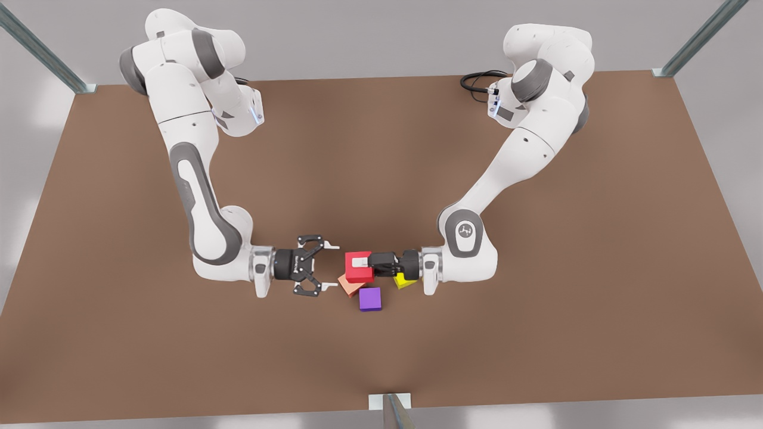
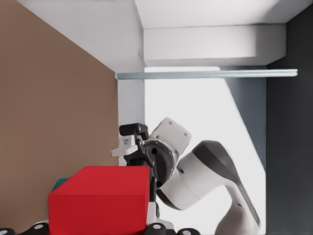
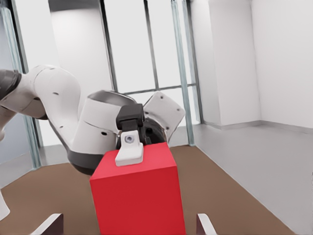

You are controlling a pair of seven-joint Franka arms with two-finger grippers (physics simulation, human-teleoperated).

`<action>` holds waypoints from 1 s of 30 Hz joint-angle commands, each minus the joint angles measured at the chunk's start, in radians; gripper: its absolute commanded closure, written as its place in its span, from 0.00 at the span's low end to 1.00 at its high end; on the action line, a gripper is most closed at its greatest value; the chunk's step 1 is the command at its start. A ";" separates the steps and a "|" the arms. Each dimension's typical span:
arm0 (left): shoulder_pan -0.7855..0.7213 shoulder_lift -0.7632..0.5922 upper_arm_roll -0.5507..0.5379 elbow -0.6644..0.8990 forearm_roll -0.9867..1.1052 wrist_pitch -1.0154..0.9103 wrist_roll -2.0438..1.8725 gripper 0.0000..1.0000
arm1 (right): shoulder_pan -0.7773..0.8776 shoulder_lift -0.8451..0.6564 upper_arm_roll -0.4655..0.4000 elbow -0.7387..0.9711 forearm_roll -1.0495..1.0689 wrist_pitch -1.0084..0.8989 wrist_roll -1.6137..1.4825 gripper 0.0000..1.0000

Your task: Pick up red wooden cube and pass to hand red wooden cube and place in blue wooden cube

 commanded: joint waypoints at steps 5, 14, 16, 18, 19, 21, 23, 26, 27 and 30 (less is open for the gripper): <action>-0.001 0.007 -0.002 0.002 -0.016 -0.004 0.176 0.38 | 0.009 0.029 0.008 0.038 0.048 0.023 -0.208 0.00; -0.074 0.054 -0.002 0.085 -0.021 0.054 0.175 0.38 | 0.021 0.030 0.016 0.044 0.053 0.038 -0.188 0.00; -0.075 0.054 -0.004 0.085 -0.021 0.054 0.175 0.38 | 0.030 0.032 0.016 0.046 0.065 0.038 -0.188 0.00; -0.075 0.054 -0.004 0.085 -0.021 0.054 0.175 0.38 | 0.038 0.030 0.016 0.046 0.063 0.038 -0.189 0.00; -0.075 0.054 -0.004 0.085 -0.021 0.056 0.175 0.38 | 0.038 0.030 0.016 0.046 0.065 0.038 -0.189 0.00; -0.080 0.054 -0.004 0.085 -0.021 0.057 0.175 0.38 | 0.038 0.030 0.016 0.046 0.063 0.038 -0.188 0.14; -0.080 0.054 -0.004 0.085 -0.021 0.057 0.175 0.38 | 0.038 0.030 0.016 0.046 0.063 0.038 -0.189 0.36; -0.080 0.054 -0.004 0.085 -0.021 0.057 0.175 0.35 | 0.038 0.030 0.016 0.046 0.063 0.039 -0.188 0.36; -0.080 0.054 -0.004 0.083 -0.021 0.057 0.175 0.24 | 0.038 0.030 0.016 0.046 0.063 0.039 -0.188 0.36; -0.080 0.054 -0.004 0.077 -0.048 0.056 0.175 0.00 | 0.036 0.030 0.016 0.046 0.063 0.041 -0.182 0.36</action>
